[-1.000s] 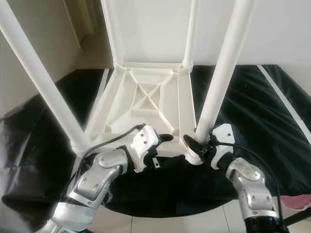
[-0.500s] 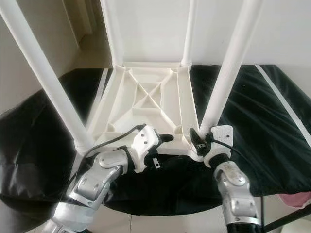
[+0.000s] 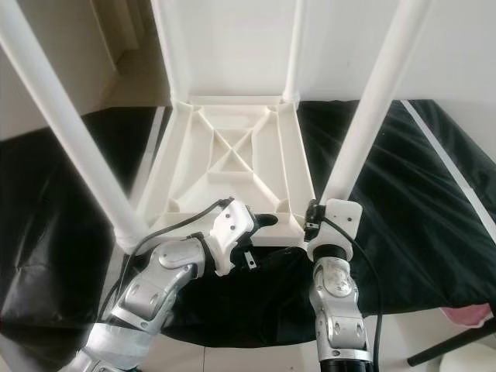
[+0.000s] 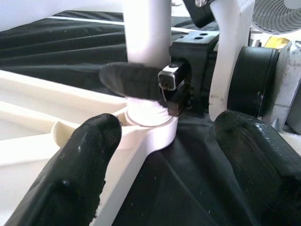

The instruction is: Building children table

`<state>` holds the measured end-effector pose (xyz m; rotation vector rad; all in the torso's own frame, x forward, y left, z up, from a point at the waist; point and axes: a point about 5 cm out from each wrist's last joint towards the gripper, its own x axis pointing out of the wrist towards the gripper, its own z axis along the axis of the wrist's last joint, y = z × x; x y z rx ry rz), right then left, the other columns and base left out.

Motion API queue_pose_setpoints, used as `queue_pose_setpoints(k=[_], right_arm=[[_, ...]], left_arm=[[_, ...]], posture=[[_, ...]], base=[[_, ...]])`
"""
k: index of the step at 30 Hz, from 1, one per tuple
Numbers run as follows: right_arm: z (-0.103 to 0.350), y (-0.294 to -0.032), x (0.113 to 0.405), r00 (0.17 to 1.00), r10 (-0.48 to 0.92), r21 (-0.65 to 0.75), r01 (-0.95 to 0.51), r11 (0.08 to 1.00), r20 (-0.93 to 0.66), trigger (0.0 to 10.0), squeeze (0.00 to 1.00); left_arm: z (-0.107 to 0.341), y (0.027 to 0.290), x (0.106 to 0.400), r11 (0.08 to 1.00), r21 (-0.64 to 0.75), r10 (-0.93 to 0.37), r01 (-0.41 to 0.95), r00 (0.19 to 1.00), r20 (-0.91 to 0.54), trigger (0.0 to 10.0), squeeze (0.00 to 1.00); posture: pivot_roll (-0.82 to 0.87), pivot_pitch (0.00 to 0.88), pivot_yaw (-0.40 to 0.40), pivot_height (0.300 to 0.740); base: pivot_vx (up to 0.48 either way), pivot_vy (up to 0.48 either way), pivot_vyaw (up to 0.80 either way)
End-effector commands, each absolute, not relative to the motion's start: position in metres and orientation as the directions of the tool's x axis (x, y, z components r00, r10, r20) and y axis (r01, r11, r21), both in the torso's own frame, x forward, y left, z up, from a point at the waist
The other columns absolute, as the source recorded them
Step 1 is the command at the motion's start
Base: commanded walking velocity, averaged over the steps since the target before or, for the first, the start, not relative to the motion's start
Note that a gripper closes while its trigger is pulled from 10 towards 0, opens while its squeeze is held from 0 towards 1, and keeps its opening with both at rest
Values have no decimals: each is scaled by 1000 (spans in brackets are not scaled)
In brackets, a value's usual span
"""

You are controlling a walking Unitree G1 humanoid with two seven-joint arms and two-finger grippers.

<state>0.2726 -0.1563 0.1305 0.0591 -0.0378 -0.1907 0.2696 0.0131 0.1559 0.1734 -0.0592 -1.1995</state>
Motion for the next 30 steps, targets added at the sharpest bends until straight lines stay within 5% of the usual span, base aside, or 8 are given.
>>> queue_pose_setpoints(k=[1, 10, 11, 24, 25, 30], right_arm=[[115, -155, 270, 979, -197, 53, 200, 978, -61, 10000, 0], [116, -148, 270, 982, -178, 34, 181, 983, -58, 10000, 0], [117, -148, 270, 983, -176, 33, 177, 984, -52, 10000, 1000], [124, -156, 266, 997, -82, -16, 82, 996, 14, 10000, 1000], [125, -161, 263, 999, -33, -51, 34, 998, 28, 10000, 63], [130, -175, 258, 993, 107, -59, -104, 993, 54, 10000, 0]], left_arm=[[154, 12, 273, 389, 167, -914, 906, 402, -52, 10000, 0], [156, 14, 276, 405, 168, -908, 899, 417, -43, 10000, 0], [156, 15, 276, 404, 168, -908, 899, 416, -44, 10000, 0], [156, 14, 275, 397, 171, -911, 902, 410, -44, 10000, 0], [156, 14, 275, 394, 173, -912, 903, 407, -46, 10000, 0], [157, 14, 275, 386, 178, -915, 905, 400, -48, 10000, 0]], posture=[[-102, 18, 9, 740], [-100, 16, 8, 740], [-100, 16, 9, 740], [-103, 12, 17, 740], [-108, 8, 22, 740], [-108, 6, 30, 740]], base=[[0, 0, 0], [0, 0, 0], [0, 0, 0], [0, 0, 0], [0, 0, 0], [0, 0, 0]])
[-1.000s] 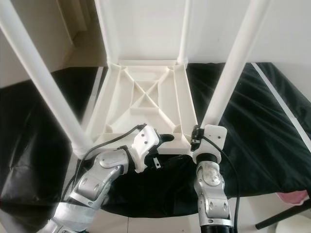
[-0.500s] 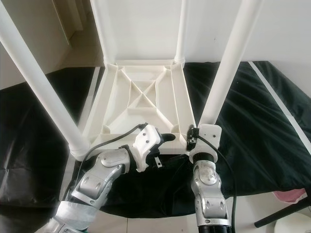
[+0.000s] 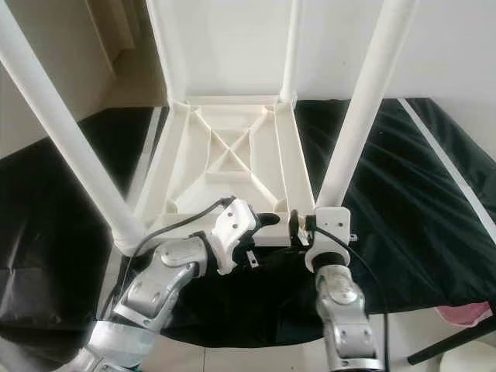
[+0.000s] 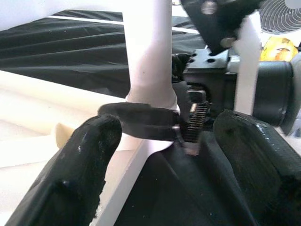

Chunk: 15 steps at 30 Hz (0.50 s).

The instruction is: Building children table

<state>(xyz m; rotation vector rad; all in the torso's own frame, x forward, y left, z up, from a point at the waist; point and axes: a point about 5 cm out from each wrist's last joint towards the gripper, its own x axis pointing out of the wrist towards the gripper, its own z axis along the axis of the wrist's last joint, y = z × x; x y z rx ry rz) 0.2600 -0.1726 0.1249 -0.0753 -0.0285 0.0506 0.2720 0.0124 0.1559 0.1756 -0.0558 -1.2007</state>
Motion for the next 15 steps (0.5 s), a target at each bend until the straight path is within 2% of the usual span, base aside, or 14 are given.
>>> queue_pose_setpoints(k=[1, 2, 6, 8, 10, 15], right_arm=[[133, -177, 259, 987, 148, -53, -144, 988, 67, 10000, 0], [133, -177, 259, 987, 148, -53, -144, 988, 67, 10000, 0], [141, -175, 263, 948, 309, -82, -303, 949, 76, 10000, 0], [141, -175, 263, 948, 309, -82, -303, 949, 76, 10000, 0], [142, -174, 265, 902, 430, -129, -423, 897, 33, 10000, 0], [137, -177, 269, 857, 514, -197, -511, 837, -40, 10000, 0]], left_arm=[[157, 13, 275, 383, 178, -917, 906, 397, -49, 10000, 0], [157, 13, 275, 383, 178, -917, 906, 397, -49, 10000, 0], [157, 11, 274, 367, 182, -923, 912, 382, -52, 10000, 0], [157, 11, 274, 367, 182, -923, 912, 382, -52, 10000, 0], [158, 11, 274, 366, 183, -923, 912, 381, -52, 10000, 0], [158, 13, 274, 370, 185, -922, 911, 385, -53, 10000, 0]], posture=[[-109, 6, 34, 740], [-109, 6, 34, 740], [-107, 6, 37, 740], [-107, 6, 37, 740], [-102, 4, 34, 740], [-90, 0, 33, 740]], base=[[0, 0, 0], [0, 0, 0], [0, 0, 0], [0, 0, 0], [0, 0, 0], [0, 0, 0]])
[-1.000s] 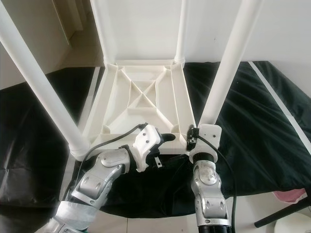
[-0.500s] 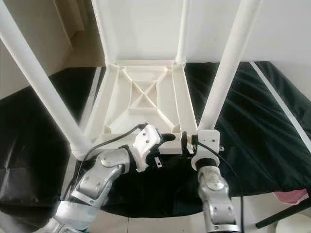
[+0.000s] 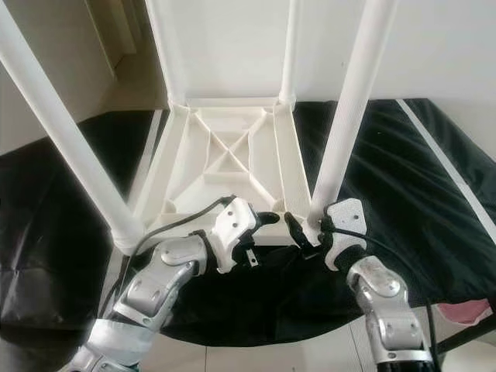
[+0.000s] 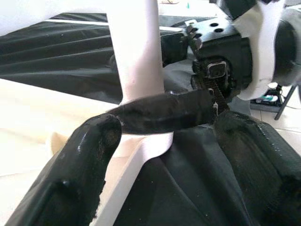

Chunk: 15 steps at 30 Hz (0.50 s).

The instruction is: Building children table

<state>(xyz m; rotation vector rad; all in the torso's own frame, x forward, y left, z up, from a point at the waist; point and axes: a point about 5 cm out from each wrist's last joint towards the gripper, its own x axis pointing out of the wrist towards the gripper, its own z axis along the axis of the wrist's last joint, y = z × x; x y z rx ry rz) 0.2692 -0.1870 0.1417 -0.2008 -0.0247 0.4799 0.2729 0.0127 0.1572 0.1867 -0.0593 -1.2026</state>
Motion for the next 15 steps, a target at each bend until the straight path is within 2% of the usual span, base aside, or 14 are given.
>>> queue_pose_setpoints(k=[1, 9, 10, 11, 12, 14, 15], right_arm=[[136, -178, 270, 846, 531, -211, -529, 822, -52, 10000, 0], [128, -182, 282, 829, 550, -226, -557, 799, -97, 10000, 0], [128, -182, 283, 825, 556, -228, -563, 794, -102, 9294, 0], [128, -182, 283, 825, 556, -228, -563, 794, -102, 9294, 0], [127, -182, 283, 823, 557, -237, -567, 789, -113, 2549, 0], [127, -182, 283, 823, 557, -237, -567, 789, -113, 2549, 0], [127, -181, 283, 818, 564, -230, -574, 786, -116, 0, 0]], left_arm=[[158, 14, 274, 370, 186, -921, 910, 385, -54, 10000, 0], [156, 15, 273, 368, 184, -921, 911, 384, -61, 10000, 0], [156, 15, 272, 366, 185, -922, 912, 382, -61, 10000, 0], [156, 15, 272, 366, 185, -922, 912, 382, -61, 10000, 0], [156, 14, 272, 363, 184, -923, 913, 380, -62, 10000, 0], [156, 14, 272, 363, 184, -923, 913, 380, -62, 10000, 0], [156, 14, 271, 362, 184, -923, 914, 378, -63, 10000, 0]], posture=[[-90, 0, 33, 740], [-82, 2, 38, 740], [-80, 4, 38, 740], [-80, 4, 38, 740], [-80, 4, 37, 740], [-80, 4, 37, 740], [-79, 5, 36, 740]], base=[[0, 0, 0], [0, 0, 0], [0, 0, 0], [0, 0, 0], [0, 0, 0], [0, 0, 0], [0, 0, 0]])
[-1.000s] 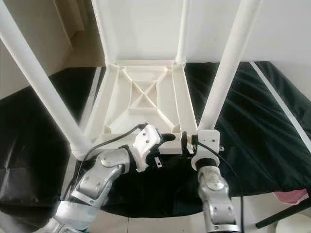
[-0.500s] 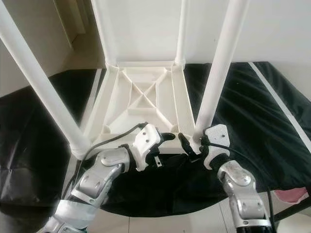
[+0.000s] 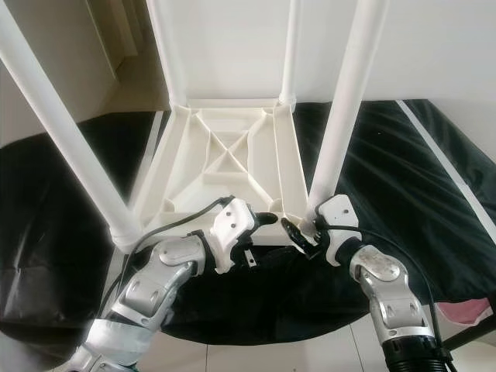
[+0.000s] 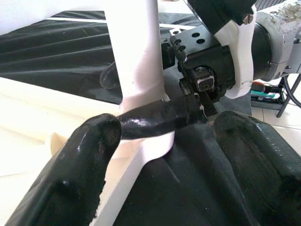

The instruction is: Building children table

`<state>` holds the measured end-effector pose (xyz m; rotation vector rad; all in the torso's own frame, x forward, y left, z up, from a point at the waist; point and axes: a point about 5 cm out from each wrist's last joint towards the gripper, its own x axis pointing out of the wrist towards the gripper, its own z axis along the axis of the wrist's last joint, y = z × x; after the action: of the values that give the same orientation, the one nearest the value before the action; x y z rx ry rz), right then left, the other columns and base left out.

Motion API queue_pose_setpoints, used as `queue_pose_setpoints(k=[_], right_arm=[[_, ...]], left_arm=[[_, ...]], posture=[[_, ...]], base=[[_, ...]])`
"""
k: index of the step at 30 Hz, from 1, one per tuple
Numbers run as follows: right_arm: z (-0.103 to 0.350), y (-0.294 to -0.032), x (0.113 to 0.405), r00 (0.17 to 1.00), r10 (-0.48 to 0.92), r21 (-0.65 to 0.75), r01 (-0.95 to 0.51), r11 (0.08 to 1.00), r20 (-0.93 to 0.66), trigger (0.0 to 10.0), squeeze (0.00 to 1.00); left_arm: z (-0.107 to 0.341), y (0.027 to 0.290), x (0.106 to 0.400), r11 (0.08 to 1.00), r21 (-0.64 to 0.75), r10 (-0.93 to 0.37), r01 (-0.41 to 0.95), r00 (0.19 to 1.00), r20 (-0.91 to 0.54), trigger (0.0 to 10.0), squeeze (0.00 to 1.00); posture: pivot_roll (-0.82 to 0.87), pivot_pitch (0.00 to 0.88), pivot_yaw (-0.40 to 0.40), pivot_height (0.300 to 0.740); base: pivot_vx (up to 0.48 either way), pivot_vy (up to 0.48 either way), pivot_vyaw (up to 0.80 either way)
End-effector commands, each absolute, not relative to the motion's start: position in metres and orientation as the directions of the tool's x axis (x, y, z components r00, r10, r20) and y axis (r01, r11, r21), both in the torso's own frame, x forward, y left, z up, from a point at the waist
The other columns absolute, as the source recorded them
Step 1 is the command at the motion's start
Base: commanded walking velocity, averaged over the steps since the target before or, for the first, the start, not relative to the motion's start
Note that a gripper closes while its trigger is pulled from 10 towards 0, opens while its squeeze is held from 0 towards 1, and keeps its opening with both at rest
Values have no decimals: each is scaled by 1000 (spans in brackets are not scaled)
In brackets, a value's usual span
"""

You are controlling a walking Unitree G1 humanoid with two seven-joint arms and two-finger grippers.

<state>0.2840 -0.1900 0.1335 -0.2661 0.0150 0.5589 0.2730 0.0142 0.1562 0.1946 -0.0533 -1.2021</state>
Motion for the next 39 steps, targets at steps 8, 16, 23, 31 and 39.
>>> queue_pose_setpoints(k=[8, 16, 23, 31, 39], right_arm=[[123, -184, 282, 818, 557, -228, -575, 786, -141, 8549, 0], [121, -178, 286, 870, 476, -163, -492, 855, -128, 10000, 0], [121, -163, 287, 974, 219, -112, -225, 968, -63, 10000, 0], [112, -149, 287, 991, -78, 41, 83, 996, -108, 10000, 0], [118, -127, 285, 991, -92, 54, 97, 994, -94, 10000, 0]], left_arm=[[155, 14, 270, 361, 178, -924, 915, 377, -65, 10000, 0], [154, 12, 269, 356, 174, -926, 918, 371, -66, 10000, 0], [154, 13, 271, 357, 174, -925, 918, 373, -66, 10000, 0], [155, 10, 271, 354, 173, -928, 919, 368, -61, 10000, 0], [157, 9, 272, 356, 175, -927, 918, 370, -55, 10000, 0]], posture=[[-88, 17, 35, 740], [-95, 25, 32, 740], [-100, 26, 34, 740], [-107, 22, 35, 740], [-106, 16, 30, 740]], base=[[0, 0, 0], [0, 0, 0], [0, 0, 0], [0, 0, 0], [0, 0, 0]])
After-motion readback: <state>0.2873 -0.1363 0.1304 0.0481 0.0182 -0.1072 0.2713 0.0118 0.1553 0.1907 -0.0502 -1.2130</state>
